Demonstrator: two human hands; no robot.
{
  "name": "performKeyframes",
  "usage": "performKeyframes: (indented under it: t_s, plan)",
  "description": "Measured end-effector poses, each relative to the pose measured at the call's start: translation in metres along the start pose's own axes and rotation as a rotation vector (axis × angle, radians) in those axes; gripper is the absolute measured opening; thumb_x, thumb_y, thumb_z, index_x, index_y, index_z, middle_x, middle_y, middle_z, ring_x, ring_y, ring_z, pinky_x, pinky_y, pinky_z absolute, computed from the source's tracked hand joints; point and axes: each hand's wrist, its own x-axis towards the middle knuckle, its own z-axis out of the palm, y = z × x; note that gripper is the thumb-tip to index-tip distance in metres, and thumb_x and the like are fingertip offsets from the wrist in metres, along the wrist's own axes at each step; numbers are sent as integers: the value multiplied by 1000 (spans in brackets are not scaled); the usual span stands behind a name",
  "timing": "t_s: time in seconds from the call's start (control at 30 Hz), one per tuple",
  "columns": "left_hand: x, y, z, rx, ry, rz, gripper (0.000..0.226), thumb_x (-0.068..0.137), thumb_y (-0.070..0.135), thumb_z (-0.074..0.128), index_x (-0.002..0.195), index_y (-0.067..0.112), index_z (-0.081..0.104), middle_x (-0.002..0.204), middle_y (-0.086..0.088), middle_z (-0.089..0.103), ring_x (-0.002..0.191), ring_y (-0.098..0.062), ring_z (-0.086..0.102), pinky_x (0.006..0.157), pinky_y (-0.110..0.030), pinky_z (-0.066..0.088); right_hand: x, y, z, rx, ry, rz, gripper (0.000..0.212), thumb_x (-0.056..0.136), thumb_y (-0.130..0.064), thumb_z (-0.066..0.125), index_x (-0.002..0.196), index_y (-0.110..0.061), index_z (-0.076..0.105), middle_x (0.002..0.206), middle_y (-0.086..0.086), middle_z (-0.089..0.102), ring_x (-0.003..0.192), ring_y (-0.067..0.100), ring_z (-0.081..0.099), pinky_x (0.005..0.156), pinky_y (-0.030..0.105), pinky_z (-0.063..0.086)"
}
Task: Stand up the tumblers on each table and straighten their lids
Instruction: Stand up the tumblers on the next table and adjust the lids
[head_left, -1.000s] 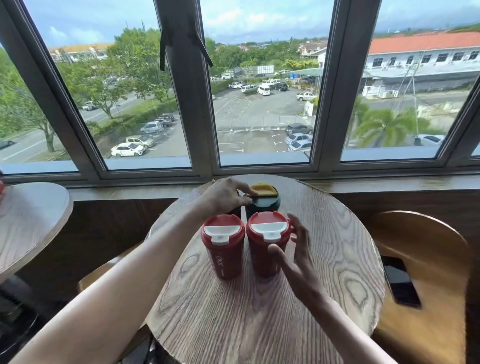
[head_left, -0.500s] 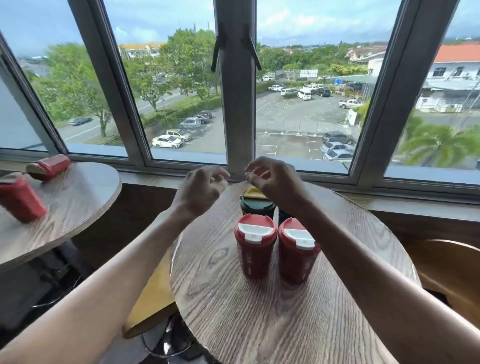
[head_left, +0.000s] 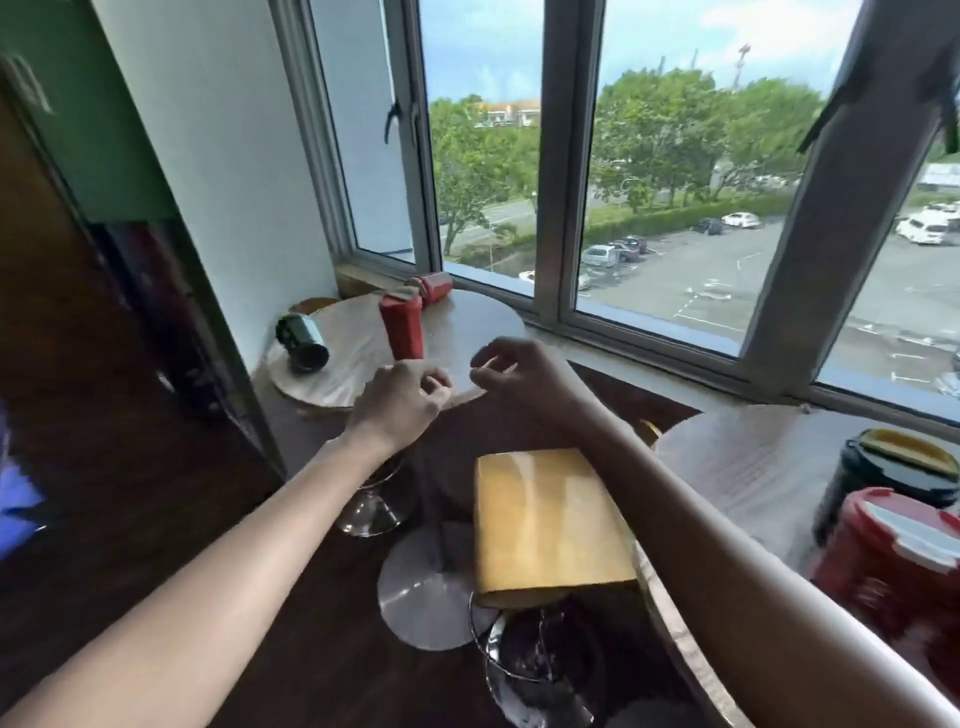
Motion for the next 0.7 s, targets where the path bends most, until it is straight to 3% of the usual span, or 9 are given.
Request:
performKeyframes:
  t_s: [0.17,0.37,0.57,0.7]
  plan:
    - [4,-81,-51,40,47,-93,16,84,15,62,88,21,77,90,-1,78,87,-22,71,79,-35,57,47,-39,87,62,-99,-42,18,86,-23,69,100,-13,73,85,0,68,73,12,60,67,23,45]
    - [37,-170,-82,54,89,-209,10,81,26,64,84,31,73,87,8,76,83,-16,70,78,-36,59,117,-52,167,68,-145,-94,14,82,-31,70,91,-22,74,81,-4,74,72,15,70,78,42,58]
    - [124,-257,-93,79,57,-221,12,83,24,63,82,32,71,85,9,74,79,-14,69,73,-30,58,210,-41,221,63,-88,-85,9,84,-25,70,90,-20,75,77,-7,72,66,3,65,69,23,51]
    - [207,-311,-93,60,41,-197,15,84,22,66,96,28,73,94,3,74,79,-15,66,80,-31,58,289,-32,241,59,-21,-82,14,86,-23,69,97,-16,74,90,-2,75,72,7,66,77,30,56]
